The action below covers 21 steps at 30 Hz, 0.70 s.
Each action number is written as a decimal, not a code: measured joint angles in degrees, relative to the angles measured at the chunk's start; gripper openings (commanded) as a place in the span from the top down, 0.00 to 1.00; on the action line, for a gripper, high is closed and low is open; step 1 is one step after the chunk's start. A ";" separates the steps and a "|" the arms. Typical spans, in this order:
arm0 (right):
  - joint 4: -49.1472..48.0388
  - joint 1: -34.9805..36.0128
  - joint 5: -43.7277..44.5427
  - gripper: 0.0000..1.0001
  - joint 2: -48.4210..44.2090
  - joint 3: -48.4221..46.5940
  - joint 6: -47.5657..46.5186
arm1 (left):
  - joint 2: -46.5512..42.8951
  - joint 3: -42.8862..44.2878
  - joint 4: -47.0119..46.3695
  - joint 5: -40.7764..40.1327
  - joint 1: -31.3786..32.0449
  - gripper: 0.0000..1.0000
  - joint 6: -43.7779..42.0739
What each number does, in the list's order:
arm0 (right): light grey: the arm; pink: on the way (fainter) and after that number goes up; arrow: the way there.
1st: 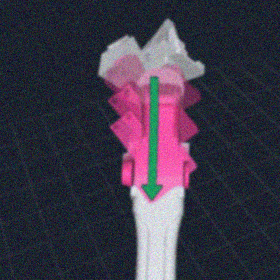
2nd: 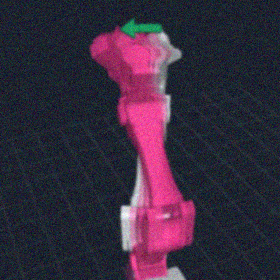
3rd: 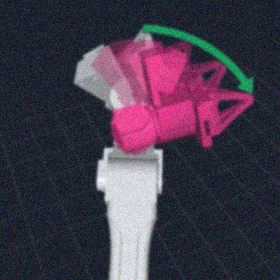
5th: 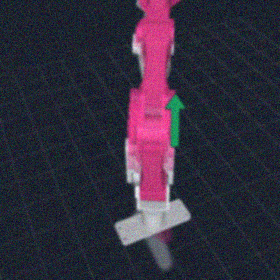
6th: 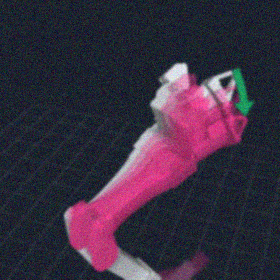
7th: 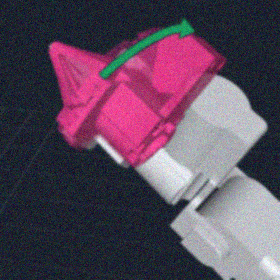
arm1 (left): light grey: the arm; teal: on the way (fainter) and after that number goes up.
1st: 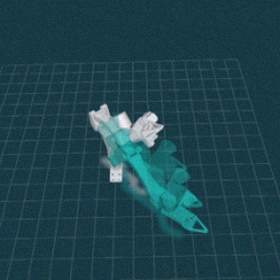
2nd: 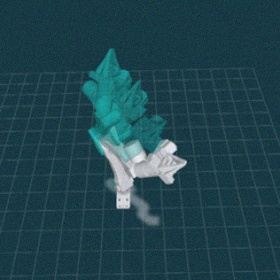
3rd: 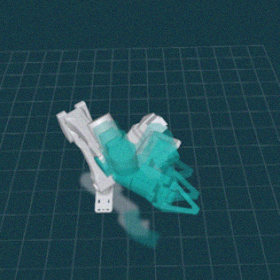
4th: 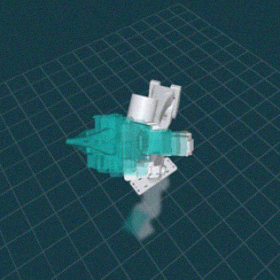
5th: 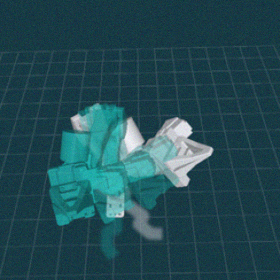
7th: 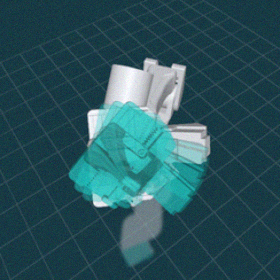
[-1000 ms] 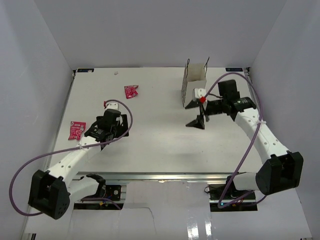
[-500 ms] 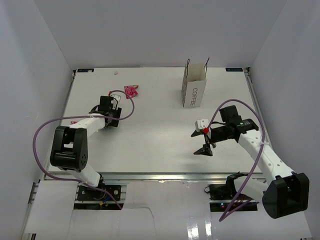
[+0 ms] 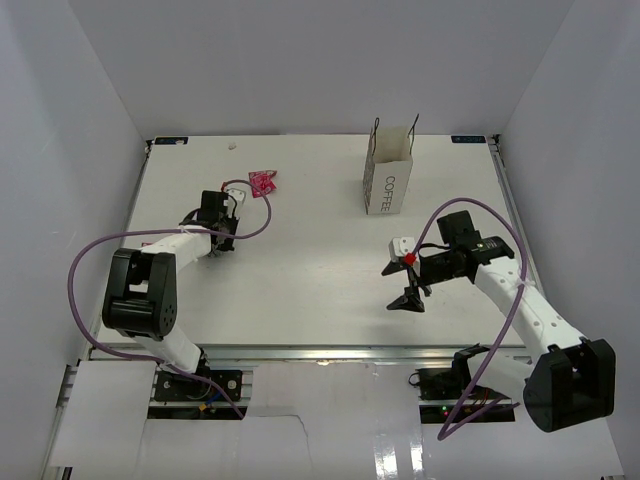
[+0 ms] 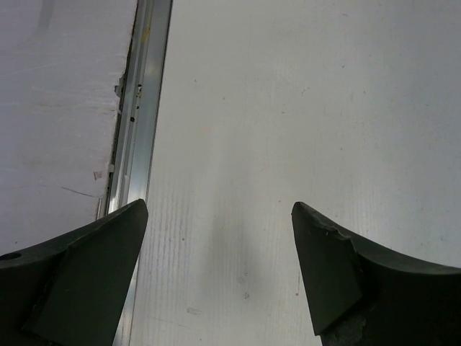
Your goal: Place the snacks into the paper bag
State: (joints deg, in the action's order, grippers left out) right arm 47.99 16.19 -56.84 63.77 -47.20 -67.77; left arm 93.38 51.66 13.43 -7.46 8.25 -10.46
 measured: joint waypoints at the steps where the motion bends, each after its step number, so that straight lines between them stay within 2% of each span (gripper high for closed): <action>1: -0.02 0.00 -0.15 0.13 0.15 -0.09 0.11 | -0.09 0.00 0.02 0.15 0.00 0.92 -0.02; 4: -0.07 0.00 -0.90 0.14 0.90 -0.98 0.79 | -0.79 0.15 0.70 2.47 -0.13 0.98 0.39; 8: -0.37 0.85 -1.68 0.13 2.60 -2.97 1.27 | -4.09 1.62 2.56 13.53 -0.26 0.99 3.82; 10: -0.74 2.60 -1.29 0.11 3.56 -4.37 -0.35 | -7.69 1.77 1.42 23.82 -0.26 1.00 7.93; 11: -1.40 3.78 -1.01 0.06 3.91 -5.01 -1.62 | -9.35 1.77 0.61 28.46 -0.26 1.00 9.90; 13: -3.58 5.68 -0.59 0.02 4.13 -5.68 -4.66 | -12.72 0.98 -3.74 40.37 -0.15 1.00 15.74; 16: -9.14 8.28 0.24 0.02 4.57 -5.86 -7.96 | -17.46 -3.19 -13.97 56.52 0.87 1.00 24.37; 18: -13.55 10.25 1.46 0.02 6.25 -6.97 -7.80 | -19.71 -6.27 -18.01 64.41 3.19 1.00 28.59; 21: -20.59 14.84 4.33 0.02 10.67 -10.91 -4.33 | -20.85 -9.01 -20.72 72.13 9.29 1.00 32.00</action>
State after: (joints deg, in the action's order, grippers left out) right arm 27.40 31.03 -52.51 74.43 -58.11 -72.10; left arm 72.53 42.65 -7.29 64.66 17.54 21.54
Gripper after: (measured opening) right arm 0.983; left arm 0.170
